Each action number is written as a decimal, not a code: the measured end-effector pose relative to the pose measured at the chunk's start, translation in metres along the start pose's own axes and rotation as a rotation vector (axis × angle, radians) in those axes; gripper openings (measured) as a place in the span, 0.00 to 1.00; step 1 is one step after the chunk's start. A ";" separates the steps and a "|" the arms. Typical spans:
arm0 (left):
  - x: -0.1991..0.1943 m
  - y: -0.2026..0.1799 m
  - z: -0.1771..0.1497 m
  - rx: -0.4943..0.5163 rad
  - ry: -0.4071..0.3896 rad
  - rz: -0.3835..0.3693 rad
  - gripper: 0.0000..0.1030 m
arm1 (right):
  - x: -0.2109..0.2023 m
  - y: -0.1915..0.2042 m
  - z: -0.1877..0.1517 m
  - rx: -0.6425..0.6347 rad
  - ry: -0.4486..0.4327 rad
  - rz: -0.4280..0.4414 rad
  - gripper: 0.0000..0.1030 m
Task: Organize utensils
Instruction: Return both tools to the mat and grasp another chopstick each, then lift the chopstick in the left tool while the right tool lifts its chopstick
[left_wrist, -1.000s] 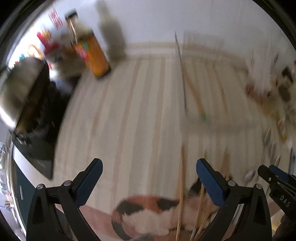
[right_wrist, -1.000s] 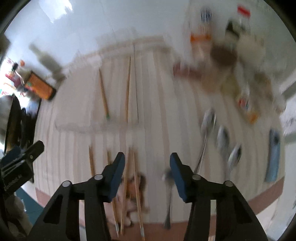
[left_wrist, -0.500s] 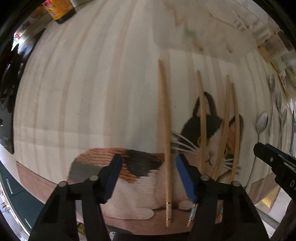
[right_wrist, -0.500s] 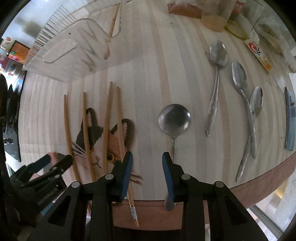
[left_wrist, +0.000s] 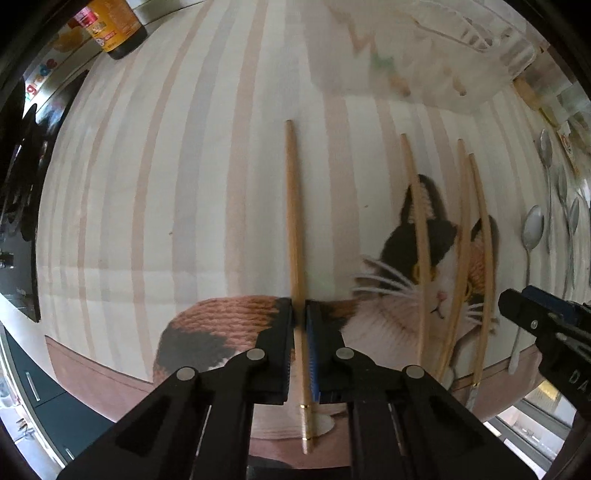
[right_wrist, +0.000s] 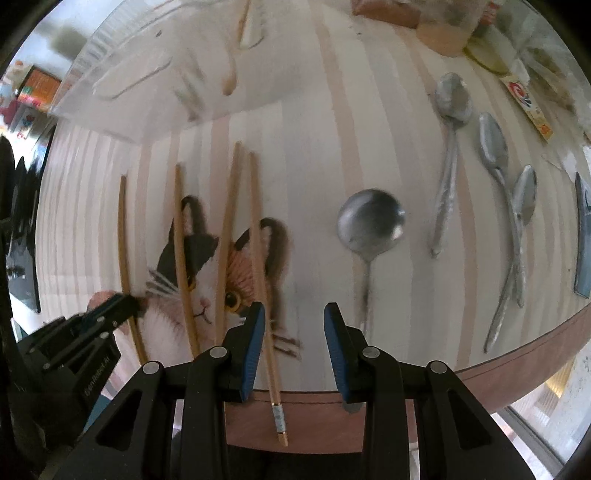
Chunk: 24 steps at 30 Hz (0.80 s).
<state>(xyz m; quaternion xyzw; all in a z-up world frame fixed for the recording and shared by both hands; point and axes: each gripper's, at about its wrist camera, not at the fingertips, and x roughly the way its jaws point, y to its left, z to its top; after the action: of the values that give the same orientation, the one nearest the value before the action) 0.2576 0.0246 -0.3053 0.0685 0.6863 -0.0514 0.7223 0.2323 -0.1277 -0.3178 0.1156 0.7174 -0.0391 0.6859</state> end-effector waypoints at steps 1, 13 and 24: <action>-0.001 0.002 -0.001 0.000 0.000 -0.003 0.05 | 0.003 0.005 -0.002 -0.013 0.010 -0.003 0.34; -0.002 0.035 -0.016 0.016 -0.010 -0.021 0.05 | 0.021 0.025 -0.022 -0.054 0.017 -0.159 0.07; 0.002 0.033 -0.015 0.032 -0.003 -0.050 0.10 | 0.018 0.010 -0.027 -0.045 0.065 -0.162 0.08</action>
<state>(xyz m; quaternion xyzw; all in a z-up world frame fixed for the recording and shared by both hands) 0.2482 0.0600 -0.3071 0.0628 0.6858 -0.0806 0.7206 0.2077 -0.1102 -0.3332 0.0432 0.7470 -0.0745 0.6592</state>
